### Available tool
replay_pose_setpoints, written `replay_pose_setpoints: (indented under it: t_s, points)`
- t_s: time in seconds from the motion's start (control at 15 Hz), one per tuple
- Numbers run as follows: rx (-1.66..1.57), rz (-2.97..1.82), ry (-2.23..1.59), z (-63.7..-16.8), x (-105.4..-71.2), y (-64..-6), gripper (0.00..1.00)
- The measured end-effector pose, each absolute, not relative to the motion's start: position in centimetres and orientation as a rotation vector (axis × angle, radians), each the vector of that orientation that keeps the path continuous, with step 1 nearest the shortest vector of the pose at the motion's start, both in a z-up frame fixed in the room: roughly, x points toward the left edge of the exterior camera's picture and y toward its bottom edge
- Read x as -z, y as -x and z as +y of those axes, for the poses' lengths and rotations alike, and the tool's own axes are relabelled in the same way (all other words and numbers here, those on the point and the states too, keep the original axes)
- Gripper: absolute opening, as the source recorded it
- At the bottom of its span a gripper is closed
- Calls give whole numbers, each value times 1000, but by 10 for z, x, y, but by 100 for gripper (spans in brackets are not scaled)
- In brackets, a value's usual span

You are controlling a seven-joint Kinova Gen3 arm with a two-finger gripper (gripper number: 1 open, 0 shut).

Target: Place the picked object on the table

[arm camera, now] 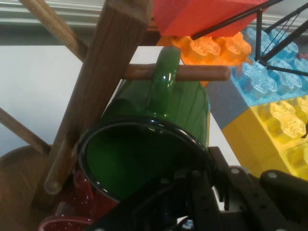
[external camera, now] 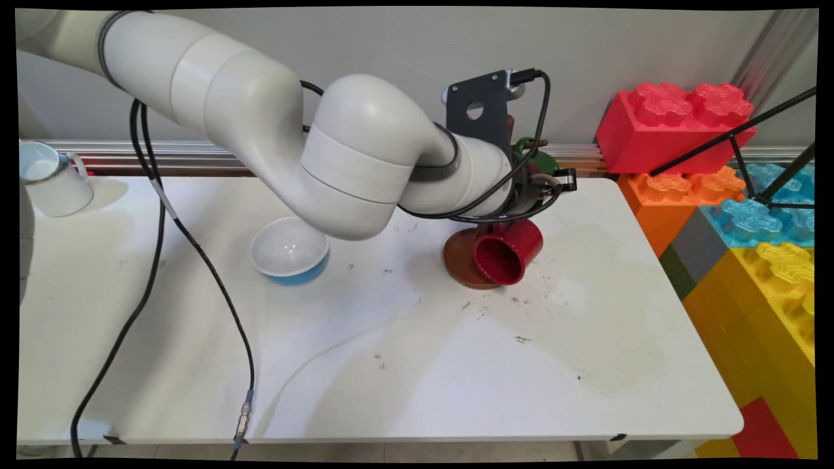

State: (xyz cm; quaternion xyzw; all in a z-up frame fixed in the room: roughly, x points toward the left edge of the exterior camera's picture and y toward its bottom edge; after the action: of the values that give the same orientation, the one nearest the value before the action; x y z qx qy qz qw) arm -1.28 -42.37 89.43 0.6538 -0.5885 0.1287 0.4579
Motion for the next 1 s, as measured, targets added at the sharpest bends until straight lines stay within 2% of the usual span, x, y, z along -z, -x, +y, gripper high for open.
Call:
replay_pose_setpoints:
  t_s: [1.0]
  points:
    - [-180,-1342,-1610,-412,-912,22,0]
